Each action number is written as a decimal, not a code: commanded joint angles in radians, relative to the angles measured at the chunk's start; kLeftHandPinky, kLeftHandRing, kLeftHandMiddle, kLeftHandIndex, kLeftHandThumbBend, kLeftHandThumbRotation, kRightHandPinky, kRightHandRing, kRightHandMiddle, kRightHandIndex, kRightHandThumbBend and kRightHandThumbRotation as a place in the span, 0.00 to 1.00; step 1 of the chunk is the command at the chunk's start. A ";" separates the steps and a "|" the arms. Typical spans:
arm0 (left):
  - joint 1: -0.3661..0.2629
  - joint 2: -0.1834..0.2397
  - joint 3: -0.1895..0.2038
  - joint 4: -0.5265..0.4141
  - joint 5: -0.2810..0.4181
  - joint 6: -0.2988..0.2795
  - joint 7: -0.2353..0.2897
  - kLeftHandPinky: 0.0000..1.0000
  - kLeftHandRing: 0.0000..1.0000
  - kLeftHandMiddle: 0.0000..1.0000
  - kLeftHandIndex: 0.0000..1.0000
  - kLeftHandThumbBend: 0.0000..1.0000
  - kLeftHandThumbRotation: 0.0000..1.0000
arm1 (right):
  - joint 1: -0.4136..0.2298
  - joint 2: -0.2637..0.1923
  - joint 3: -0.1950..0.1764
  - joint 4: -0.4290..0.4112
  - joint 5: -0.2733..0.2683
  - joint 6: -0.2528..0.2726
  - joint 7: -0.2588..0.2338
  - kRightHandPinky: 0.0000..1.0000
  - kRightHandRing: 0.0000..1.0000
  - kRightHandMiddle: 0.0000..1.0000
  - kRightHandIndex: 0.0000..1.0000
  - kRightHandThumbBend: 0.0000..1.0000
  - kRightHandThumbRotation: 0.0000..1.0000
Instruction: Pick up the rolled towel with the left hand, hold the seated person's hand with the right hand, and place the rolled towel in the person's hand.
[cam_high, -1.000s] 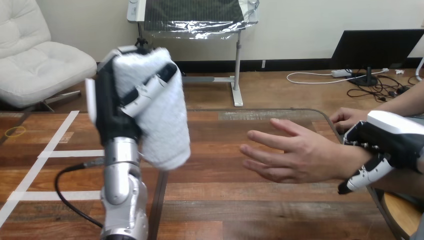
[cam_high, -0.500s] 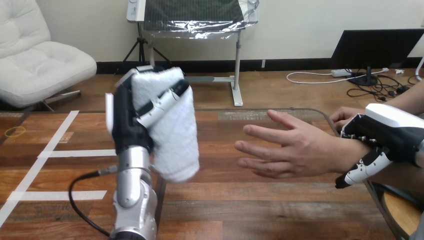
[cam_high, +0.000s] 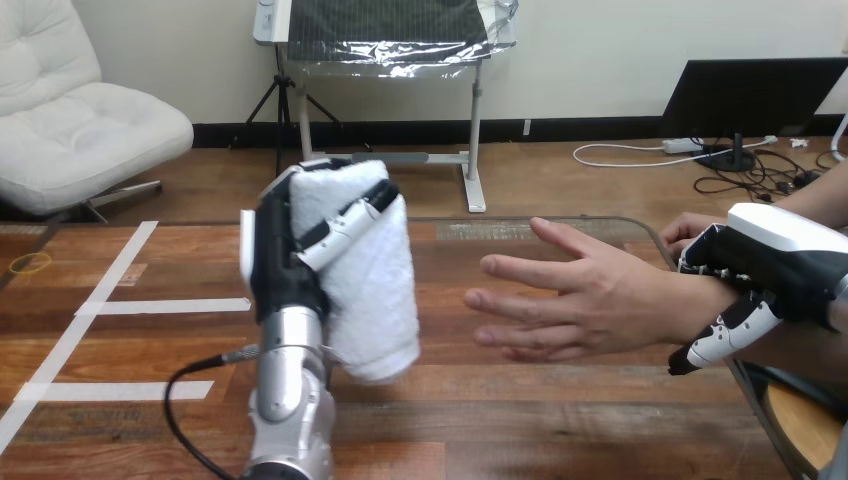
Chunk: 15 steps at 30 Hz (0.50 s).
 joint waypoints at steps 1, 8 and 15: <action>-0.195 -0.033 -0.010 0.015 0.029 -0.042 0.033 0.28 0.34 0.44 0.44 0.81 0.00 | -0.107 0.044 -0.005 -0.037 0.018 0.025 -0.003 0.26 0.31 0.37 0.39 0.88 0.19; -0.217 -0.077 0.014 0.028 -0.017 -0.037 -0.017 0.31 0.36 0.44 0.44 0.80 0.00 | -0.122 0.054 0.007 -0.059 0.010 0.047 0.006 0.27 0.32 0.38 0.39 0.88 0.20; -0.242 -0.117 0.027 0.037 -0.046 -0.027 -0.038 0.34 0.39 0.44 0.44 0.78 0.00 | -0.134 0.065 0.016 -0.072 0.007 0.060 0.010 0.27 0.32 0.39 0.39 0.87 0.22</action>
